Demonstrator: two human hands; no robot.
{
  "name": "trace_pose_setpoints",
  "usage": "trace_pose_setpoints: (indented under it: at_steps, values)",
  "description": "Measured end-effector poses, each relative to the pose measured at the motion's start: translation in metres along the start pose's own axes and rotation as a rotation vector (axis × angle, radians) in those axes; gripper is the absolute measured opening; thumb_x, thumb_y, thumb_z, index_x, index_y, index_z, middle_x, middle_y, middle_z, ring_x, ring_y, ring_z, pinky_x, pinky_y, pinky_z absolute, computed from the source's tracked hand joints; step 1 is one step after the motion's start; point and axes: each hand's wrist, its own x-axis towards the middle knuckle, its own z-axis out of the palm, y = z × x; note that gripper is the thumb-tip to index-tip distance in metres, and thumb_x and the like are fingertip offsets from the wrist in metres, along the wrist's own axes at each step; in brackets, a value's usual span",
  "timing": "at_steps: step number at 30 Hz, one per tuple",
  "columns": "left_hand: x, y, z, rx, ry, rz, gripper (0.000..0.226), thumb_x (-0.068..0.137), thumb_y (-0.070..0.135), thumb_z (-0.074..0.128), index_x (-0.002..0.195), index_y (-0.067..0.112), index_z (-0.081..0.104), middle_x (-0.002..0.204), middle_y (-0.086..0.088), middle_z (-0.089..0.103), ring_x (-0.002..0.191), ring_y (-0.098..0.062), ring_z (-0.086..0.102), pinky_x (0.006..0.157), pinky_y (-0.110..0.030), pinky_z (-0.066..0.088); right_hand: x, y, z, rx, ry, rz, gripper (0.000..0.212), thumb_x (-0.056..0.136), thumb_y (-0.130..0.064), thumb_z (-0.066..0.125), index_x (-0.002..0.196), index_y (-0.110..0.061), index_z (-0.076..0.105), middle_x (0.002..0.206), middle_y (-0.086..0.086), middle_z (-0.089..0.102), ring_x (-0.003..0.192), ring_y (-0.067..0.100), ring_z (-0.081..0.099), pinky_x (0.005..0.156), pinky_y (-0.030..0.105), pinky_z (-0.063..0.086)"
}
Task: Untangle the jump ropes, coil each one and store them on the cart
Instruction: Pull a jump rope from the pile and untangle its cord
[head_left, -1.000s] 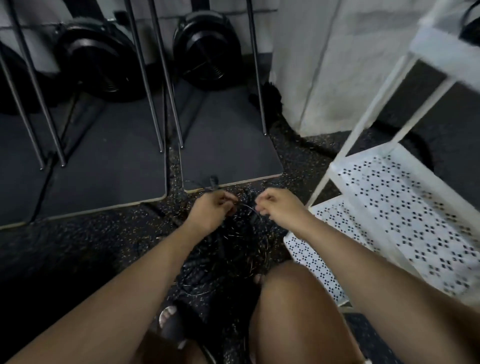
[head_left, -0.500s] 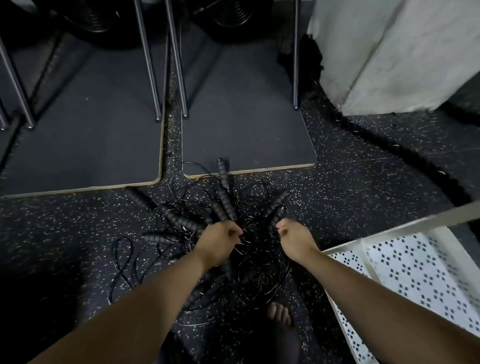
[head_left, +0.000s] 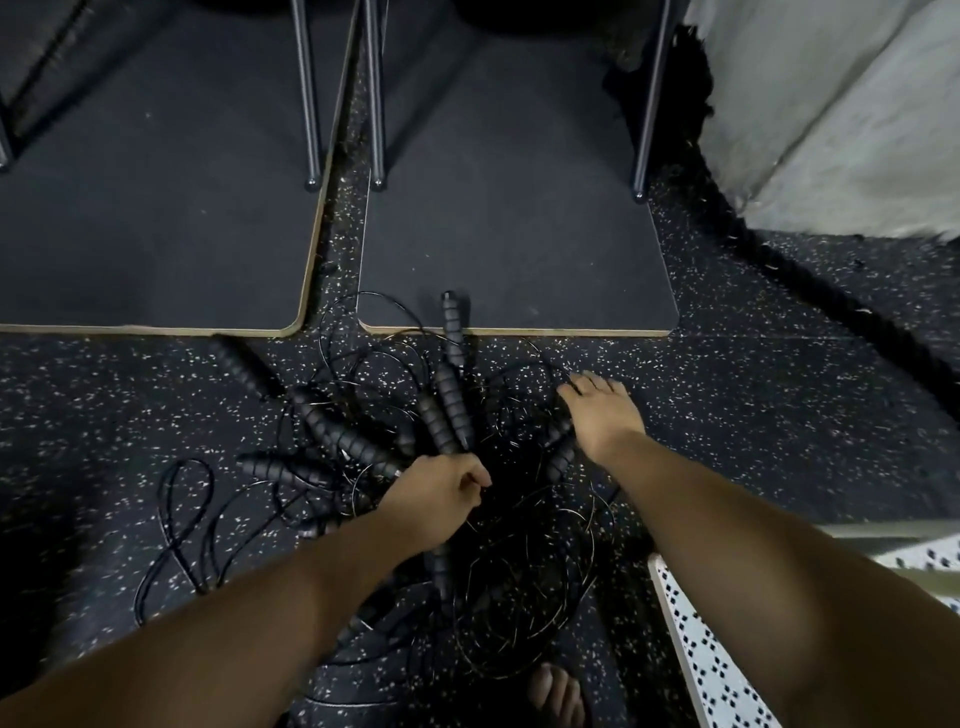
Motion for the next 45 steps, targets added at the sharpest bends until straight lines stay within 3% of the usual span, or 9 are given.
trace_pose_setpoints:
  at_steps: [6, 10, 15, 19, 23, 27, 31, 39, 45]
  values:
    - [0.005, -0.001, -0.003, -0.006, 0.025, 0.008, 0.026, 0.109, 0.018, 0.052, 0.125, 0.027, 0.069, 0.108, 0.013, 0.076, 0.071, 0.008, 0.065, 0.061, -0.012, 0.048, 0.007, 0.011, 0.003, -0.299, -0.144, -0.008, 0.080, 0.093, -0.027, 0.077, 0.162, -0.023, 0.036, 0.163, 0.012, 0.038, 0.153, 0.033, 0.031, 0.131, 0.052, 0.014]
    - [0.006, 0.002, -0.010, -0.047, 0.066, 0.035, 0.023, 0.108, 0.022, 0.056, 0.127, 0.029, 0.066, 0.108, 0.009, 0.074, 0.058, 0.001, 0.061, 0.056, -0.020, 0.051, -0.009, 0.013, -0.024, -0.249, -0.226, -0.058, 0.070, 0.098, -0.017, 0.073, 0.157, -0.011, 0.035, 0.144, 0.013, 0.054, 0.132, 0.030, 0.052, 0.114, 0.045, 0.043]
    - [0.002, 0.029, -0.024, -0.115, 0.195, 0.091, 0.053, 0.095, 0.027, 0.076, 0.144, 0.037, 0.056, 0.132, 0.013, 0.057, 0.119, -0.008, 0.060, 0.102, -0.028, 0.052, -0.039, -0.003, -0.102, -0.133, -0.395, -0.040, 0.060, 0.108, -0.036, 0.063, 0.157, -0.006, 0.043, 0.146, 0.012, 0.060, 0.127, 0.029, 0.062, 0.092, 0.038, 0.051]
    - [-0.012, 0.062, -0.044, -0.188, 0.225, 0.136, 0.078, 0.088, 0.028, 0.085, 0.154, 0.038, 0.045, 0.147, 0.014, 0.049, 0.134, -0.010, 0.053, 0.113, -0.030, 0.044, -0.069, -0.023, -0.179, -0.208, -0.371, -0.019, 0.055, 0.112, -0.037, 0.054, 0.155, -0.003, 0.048, 0.156, 0.012, 0.054, 0.135, 0.034, 0.059, 0.108, 0.043, 0.052]
    - [-0.036, 0.096, -0.067, -0.252, 0.226, 0.151, 0.085, 0.087, 0.035, 0.087, 0.158, 0.038, 0.039, 0.154, 0.016, 0.045, 0.114, -0.009, 0.059, 0.106, -0.027, 0.043, -0.119, -0.043, -0.259, -0.207, -0.316, -0.032, 0.055, 0.112, -0.044, 0.053, 0.149, -0.004, 0.055, 0.149, 0.012, 0.059, 0.130, 0.035, 0.061, 0.109, 0.045, 0.051]
    - [-0.064, 0.120, -0.093, -0.308, 0.263, 0.172, 0.072, 0.091, 0.035, 0.083, 0.153, 0.035, 0.047, 0.151, 0.017, 0.053, 0.124, -0.004, 0.059, 0.106, -0.025, 0.040, -0.187, -0.060, -0.331, -0.303, -0.318, -0.037, 0.041, 0.112, -0.045, 0.052, 0.118, -0.007, 0.068, 0.096, 0.002, 0.061, 0.088, 0.025, 0.061, 0.084, 0.036, 0.051]
    - [-0.091, 0.134, -0.109, -0.462, 0.246, 0.175, 0.028, 0.096, 0.028, 0.079, 0.119, 0.036, 0.067, 0.124, 0.020, 0.072, 0.113, -0.006, 0.070, 0.109, -0.039, 0.052, -0.251, -0.071, -0.383, -0.330, -0.242, -0.058, 0.043, 0.111, -0.047, 0.052, 0.116, -0.009, 0.071, 0.101, 0.002, 0.073, 0.065, 0.015, 0.056, 0.054, 0.031, 0.036]
    - [-0.147, 0.152, -0.123, -0.428, 0.291, 0.181, 0.011, 0.105, 0.025, 0.067, 0.107, 0.030, 0.077, 0.116, 0.018, 0.076, 0.112, -0.003, 0.068, 0.105, -0.024, 0.049, -0.350, -0.085, -0.464, -0.295, -0.088, -0.126, 0.045, 0.109, -0.053, 0.053, 0.119, -0.014, 0.073, 0.103, -0.001, 0.079, 0.102, 0.022, 0.071, 0.060, 0.028, 0.037]
    - [-0.188, 0.146, -0.124, -0.350, 0.280, 0.084, 0.018, 0.110, 0.028, 0.057, 0.110, 0.035, 0.073, 0.117, 0.009, 0.077, 0.097, -0.013, 0.071, 0.091, -0.037, 0.058, -0.393, -0.077, -0.499, -0.008, 0.089, -0.220, 0.029, 0.105, -0.054, 0.059, 0.104, -0.025, 0.061, 0.089, -0.006, 0.077, 0.082, 0.018, 0.068, 0.062, 0.030, 0.038]
